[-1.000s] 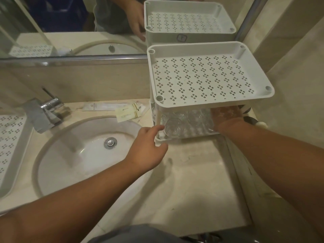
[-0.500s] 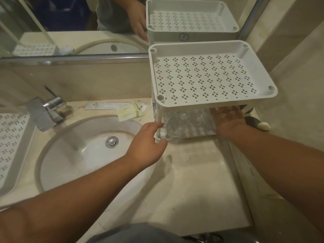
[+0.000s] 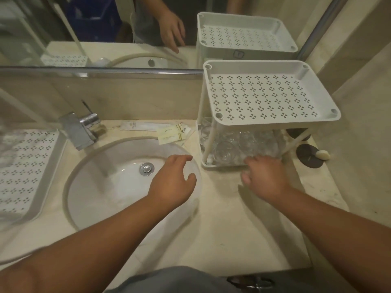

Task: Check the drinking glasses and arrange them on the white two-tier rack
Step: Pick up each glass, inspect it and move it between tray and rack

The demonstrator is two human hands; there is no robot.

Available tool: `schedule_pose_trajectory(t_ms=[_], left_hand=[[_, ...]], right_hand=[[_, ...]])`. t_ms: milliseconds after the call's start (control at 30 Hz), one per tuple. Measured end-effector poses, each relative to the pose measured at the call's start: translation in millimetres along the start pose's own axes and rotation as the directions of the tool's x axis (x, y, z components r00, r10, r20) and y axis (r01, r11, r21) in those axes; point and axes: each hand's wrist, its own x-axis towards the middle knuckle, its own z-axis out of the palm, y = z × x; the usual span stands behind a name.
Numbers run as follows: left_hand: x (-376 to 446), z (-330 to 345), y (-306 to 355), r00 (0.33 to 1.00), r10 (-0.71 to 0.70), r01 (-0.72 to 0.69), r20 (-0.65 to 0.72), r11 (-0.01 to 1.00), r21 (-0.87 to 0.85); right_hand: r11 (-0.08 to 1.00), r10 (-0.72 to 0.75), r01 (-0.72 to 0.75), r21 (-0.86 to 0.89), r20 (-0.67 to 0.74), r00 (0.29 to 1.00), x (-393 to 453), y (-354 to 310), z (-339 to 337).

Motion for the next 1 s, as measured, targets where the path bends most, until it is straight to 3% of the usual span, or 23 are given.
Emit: schedule_pose_trajectory(t_ms=[133, 400, 700, 1000], left_hand=[[-10, -22, -22, 0.999, 0.003, -0.002, -0.038, 0.999, 0.035], [-34, -90, -73, 0.987, -0.001, 0.009, -0.158, 0.999, 0.051], [-64, -195, -142, 0.946, -0.056, 0.087, -0.319, 0.993, 0.082], [-74, -295, -209, 0.883, -0.108, 0.188, -0.457, 0.973, 0.133]], right_hand=[[0.977, -0.093, 0.082, 0.195, 0.048, 0.994, -20, -53, -12], [0.886, -0.308, 0.315, 0.341, -0.077, 0.948, -16, -172, -59], [0.803, -0.417, 0.459, 0.380, -0.190, 0.889, 18, -299, -100], [0.730, -0.576, 0.617, 0.293, -0.222, 0.787, 53, -429, -141]])
